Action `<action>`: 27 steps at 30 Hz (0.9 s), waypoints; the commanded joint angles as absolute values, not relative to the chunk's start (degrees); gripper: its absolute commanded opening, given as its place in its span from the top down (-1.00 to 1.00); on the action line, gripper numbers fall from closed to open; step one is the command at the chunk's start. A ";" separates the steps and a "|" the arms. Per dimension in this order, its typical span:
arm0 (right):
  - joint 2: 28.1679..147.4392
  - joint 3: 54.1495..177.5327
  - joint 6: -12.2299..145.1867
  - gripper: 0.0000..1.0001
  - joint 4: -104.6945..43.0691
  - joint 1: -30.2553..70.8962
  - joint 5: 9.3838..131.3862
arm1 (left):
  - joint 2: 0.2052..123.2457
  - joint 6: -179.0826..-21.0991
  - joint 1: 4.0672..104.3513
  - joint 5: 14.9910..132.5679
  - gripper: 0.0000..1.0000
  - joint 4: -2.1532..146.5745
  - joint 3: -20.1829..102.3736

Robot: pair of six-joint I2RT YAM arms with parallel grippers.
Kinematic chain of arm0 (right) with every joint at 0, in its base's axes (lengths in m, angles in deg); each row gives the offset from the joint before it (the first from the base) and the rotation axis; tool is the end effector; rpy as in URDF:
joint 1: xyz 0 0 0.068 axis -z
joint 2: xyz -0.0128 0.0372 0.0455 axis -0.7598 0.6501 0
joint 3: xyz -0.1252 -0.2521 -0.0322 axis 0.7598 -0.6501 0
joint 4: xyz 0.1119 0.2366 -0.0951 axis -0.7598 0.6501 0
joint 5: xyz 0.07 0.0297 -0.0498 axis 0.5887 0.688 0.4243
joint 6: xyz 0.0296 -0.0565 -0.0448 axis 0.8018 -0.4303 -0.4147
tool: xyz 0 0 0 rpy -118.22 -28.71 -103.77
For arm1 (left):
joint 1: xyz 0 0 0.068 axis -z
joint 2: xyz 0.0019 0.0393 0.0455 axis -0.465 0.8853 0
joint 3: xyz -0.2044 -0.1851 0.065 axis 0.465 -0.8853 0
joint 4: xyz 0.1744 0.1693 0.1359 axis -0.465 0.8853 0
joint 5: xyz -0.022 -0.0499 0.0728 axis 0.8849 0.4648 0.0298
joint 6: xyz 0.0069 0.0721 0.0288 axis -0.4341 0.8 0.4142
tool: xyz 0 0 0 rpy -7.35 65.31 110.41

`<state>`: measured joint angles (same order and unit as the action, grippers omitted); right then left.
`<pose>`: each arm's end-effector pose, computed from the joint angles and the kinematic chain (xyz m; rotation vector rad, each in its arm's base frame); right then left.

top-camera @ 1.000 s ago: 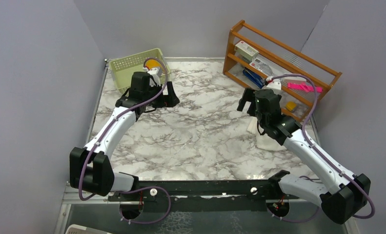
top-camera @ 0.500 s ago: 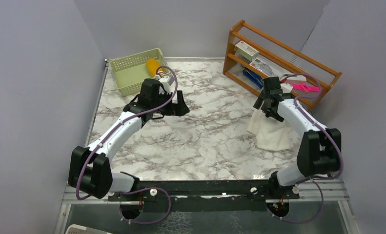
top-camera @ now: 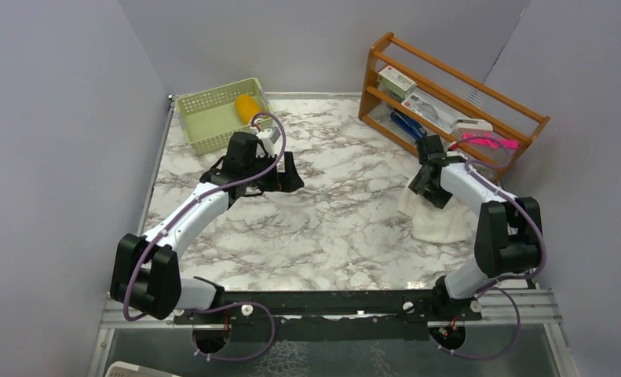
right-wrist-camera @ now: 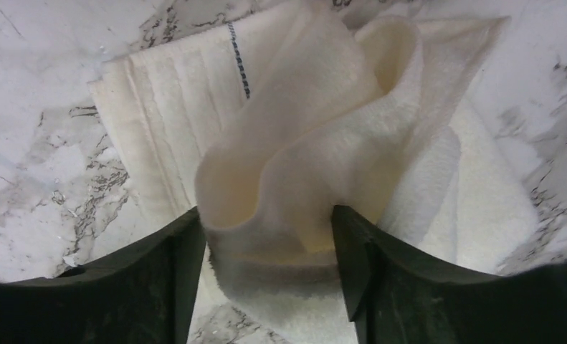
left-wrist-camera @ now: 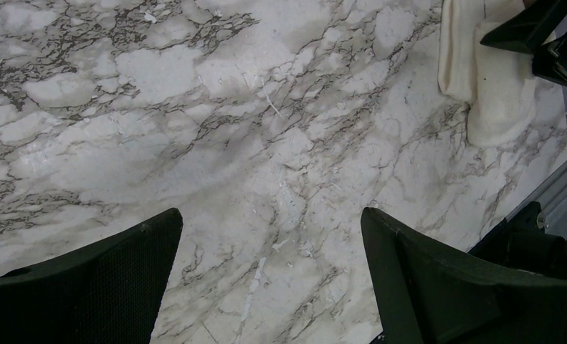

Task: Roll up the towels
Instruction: Pick up the towel at the center of the board.

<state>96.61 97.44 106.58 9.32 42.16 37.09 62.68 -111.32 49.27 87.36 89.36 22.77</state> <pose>0.3128 0.0110 0.1685 0.9852 2.4731 -0.3621 0.2967 -0.1440 0.2524 0.1930 2.2977 -0.8368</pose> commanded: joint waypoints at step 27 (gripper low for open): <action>81.58 119.69 87.07 0.55 -17.15 16.51 67.78 | 48.67 -111.10 20.66 95.07 -0.98 100.64 27.97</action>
<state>90.97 128.72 90.34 -13.89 11.16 64.53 50.94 -111.32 21.10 96.48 99.00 26.44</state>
